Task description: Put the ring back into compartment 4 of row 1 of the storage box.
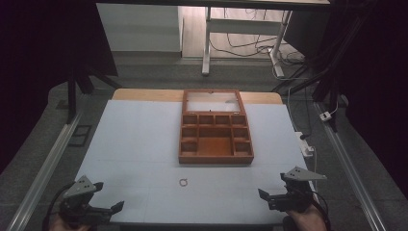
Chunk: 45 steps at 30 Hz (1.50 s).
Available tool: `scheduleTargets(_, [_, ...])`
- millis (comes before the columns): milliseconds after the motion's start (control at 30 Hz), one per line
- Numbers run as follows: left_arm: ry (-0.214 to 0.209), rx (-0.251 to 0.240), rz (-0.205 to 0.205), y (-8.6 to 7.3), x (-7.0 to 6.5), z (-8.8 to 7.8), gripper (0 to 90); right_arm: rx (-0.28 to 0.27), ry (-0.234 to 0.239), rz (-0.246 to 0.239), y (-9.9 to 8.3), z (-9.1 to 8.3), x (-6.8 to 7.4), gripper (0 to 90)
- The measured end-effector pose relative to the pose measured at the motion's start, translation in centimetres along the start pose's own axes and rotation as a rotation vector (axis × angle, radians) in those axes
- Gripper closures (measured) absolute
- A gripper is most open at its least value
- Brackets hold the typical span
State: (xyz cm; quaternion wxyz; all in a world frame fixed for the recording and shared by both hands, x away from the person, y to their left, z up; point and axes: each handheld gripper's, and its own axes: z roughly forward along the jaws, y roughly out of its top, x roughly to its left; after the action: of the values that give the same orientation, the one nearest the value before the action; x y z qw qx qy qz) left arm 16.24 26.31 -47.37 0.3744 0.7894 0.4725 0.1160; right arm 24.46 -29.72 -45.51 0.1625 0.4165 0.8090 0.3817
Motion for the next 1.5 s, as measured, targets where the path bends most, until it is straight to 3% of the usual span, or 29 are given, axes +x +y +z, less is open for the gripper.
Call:
scheduleTargets(233, [-0.03,-0.006,-0.013,-0.1,0.3,-0.1,2.3,0.024,0.041,-0.021,0.1,0.2,0.1,0.0])
scheduleTargets(367, [-0.037,-0.003,-0.014,0.0,0.3,-0.1,2.4,0.028,0.072,-0.004,0.1,0.3,-0.1,0.0])
scheduleTargets(667, [-0.052,-0.002,-0.024,-0.1,0.5,-0.1,2.2,0.03,0.076,-0.017,0.1,0.3,0.0,0.0])
scheduleTargets(900, [-0.051,0.007,-0.017,0.0,0.4,0.0,2.2,0.011,0.105,-0.007,0.1,0.1,-0.2,0.0])
scheduleTargets(1000, [-0.053,0.01,-0.016,0.0,0.4,0.1,2.2,0.001,0.135,-0.025,0.3,0.2,0.1,0.0])
scheduleTargets(1500, [-0.05,0.012,-0.019,0.0,0.4,0.1,2.2,0.003,0.169,-0.089,1.2,1.0,1.6,0.0])
